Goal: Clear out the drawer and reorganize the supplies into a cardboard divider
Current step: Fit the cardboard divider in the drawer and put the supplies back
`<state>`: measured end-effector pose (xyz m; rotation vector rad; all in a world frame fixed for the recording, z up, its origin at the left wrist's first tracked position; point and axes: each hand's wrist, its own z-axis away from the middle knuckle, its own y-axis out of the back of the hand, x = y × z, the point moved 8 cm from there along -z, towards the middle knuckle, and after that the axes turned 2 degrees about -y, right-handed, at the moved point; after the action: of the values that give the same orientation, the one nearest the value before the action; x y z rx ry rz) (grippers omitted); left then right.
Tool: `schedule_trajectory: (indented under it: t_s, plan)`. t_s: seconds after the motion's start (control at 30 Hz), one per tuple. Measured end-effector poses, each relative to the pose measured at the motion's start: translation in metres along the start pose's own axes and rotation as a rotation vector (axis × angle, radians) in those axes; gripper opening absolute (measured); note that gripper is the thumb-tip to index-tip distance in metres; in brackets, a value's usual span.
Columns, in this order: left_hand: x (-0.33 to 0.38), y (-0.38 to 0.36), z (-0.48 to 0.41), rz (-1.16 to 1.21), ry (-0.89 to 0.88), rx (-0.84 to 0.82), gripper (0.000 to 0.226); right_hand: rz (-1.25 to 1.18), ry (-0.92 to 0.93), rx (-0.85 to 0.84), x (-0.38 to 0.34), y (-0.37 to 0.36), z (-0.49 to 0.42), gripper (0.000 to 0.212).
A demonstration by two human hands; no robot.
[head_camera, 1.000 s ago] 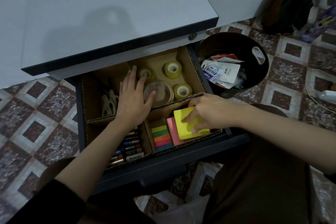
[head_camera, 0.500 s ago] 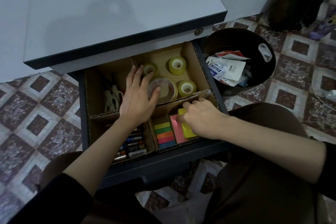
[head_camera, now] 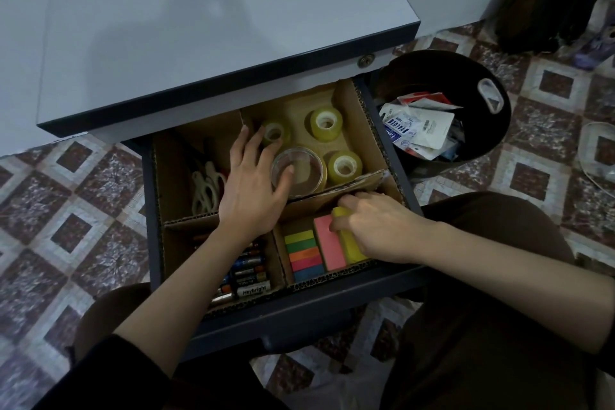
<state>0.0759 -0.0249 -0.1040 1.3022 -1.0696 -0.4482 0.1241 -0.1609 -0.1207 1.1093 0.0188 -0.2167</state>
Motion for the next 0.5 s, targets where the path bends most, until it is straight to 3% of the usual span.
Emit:
schedule_trajectory:
  t_s: [0.17,0.3,0.5]
  plan:
    - [0.000,0.001,0.000,0.017,-0.003,0.000,0.054,-0.040,-0.014,0.027,0.001,0.000,0.000,0.047]
    - [0.001,0.003,0.002,0.052,0.020,-0.005,0.051,-0.256,-0.068,0.158,0.009,0.005,0.005,0.047]
    - [0.011,0.023,0.027,0.203,0.031,0.014,0.046,-0.388,-0.084,0.373,0.008,0.019,0.021,0.035]
